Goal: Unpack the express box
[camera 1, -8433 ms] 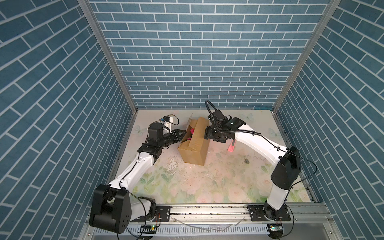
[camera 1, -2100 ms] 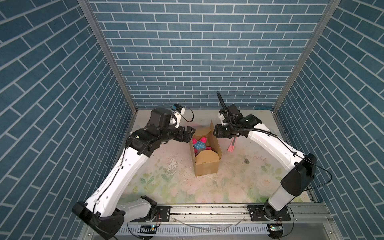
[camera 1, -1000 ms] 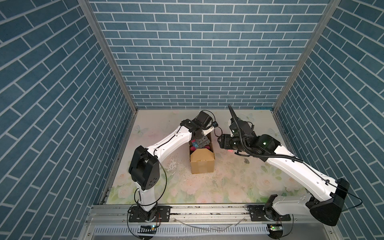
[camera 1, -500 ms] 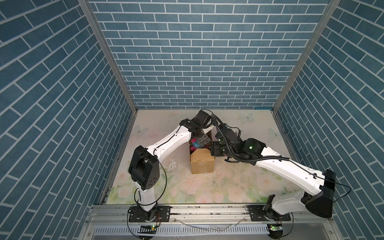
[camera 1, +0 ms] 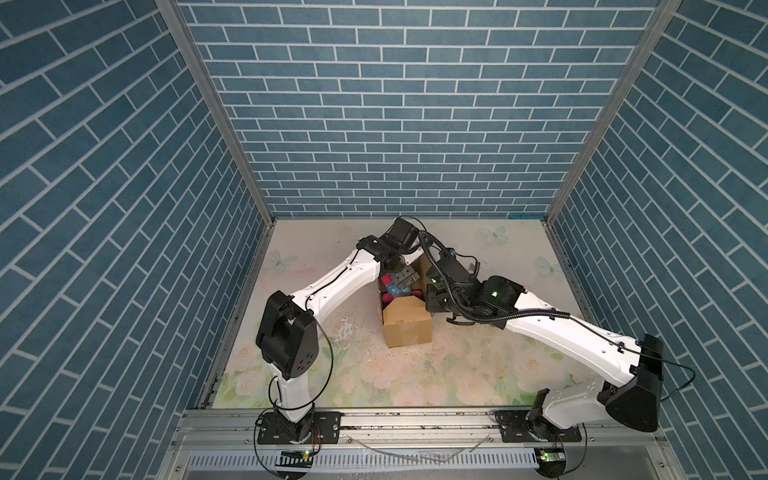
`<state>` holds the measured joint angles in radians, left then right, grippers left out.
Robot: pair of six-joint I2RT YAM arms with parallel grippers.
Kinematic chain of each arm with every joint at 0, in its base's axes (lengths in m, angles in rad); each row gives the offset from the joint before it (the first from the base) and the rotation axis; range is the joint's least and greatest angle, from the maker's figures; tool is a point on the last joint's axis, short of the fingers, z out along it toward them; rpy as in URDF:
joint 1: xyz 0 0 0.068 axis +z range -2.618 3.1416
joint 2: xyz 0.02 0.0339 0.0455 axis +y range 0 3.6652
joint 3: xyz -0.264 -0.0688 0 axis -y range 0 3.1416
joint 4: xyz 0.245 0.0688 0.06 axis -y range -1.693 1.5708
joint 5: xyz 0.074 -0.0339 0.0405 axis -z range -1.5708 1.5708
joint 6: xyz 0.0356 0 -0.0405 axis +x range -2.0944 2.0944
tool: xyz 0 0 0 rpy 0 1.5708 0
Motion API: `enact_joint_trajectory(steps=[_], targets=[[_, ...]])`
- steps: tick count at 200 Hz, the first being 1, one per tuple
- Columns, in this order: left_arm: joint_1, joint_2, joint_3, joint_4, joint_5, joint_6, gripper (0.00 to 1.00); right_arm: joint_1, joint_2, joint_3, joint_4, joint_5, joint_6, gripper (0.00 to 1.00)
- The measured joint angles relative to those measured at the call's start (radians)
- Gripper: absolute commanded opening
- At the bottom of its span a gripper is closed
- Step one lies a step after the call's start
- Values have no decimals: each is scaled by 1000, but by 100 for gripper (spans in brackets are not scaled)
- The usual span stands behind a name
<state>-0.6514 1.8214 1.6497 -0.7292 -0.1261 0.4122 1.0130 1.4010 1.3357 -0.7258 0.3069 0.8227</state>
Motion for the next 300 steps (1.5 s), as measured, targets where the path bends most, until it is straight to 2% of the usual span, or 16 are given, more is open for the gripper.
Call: enact_joint_trajectory(steps=[96, 114, 149, 171, 197, 221, 277, 300], targets=[[81, -4, 104, -15, 11, -5, 85, -60, -80, -37, -20, -52, -38, 0], [98, -3, 119, -24, 26, -8, 78, -75, -101, -47, -23, -69, -47, 0], [112, 26, 182, -60, 92, -29, 54, -101, -122, -63, -22, -96, -71, 0], [111, 52, 204, -79, 150, -43, 47, -129, -133, -80, -21, -114, -78, 0], [111, 64, 210, -124, 192, -70, 45, -162, -141, -90, -23, -137, -93, 21], [112, 64, 257, -193, 211, -102, 44, -173, -140, -89, -24, -148, -117, 33], [111, 68, 491, -418, 229, -184, 45, -173, -74, 29, -83, -161, -156, 40], [111, 70, 517, -477, 240, -216, 45, -173, -50, 101, -124, -160, -180, 42]])
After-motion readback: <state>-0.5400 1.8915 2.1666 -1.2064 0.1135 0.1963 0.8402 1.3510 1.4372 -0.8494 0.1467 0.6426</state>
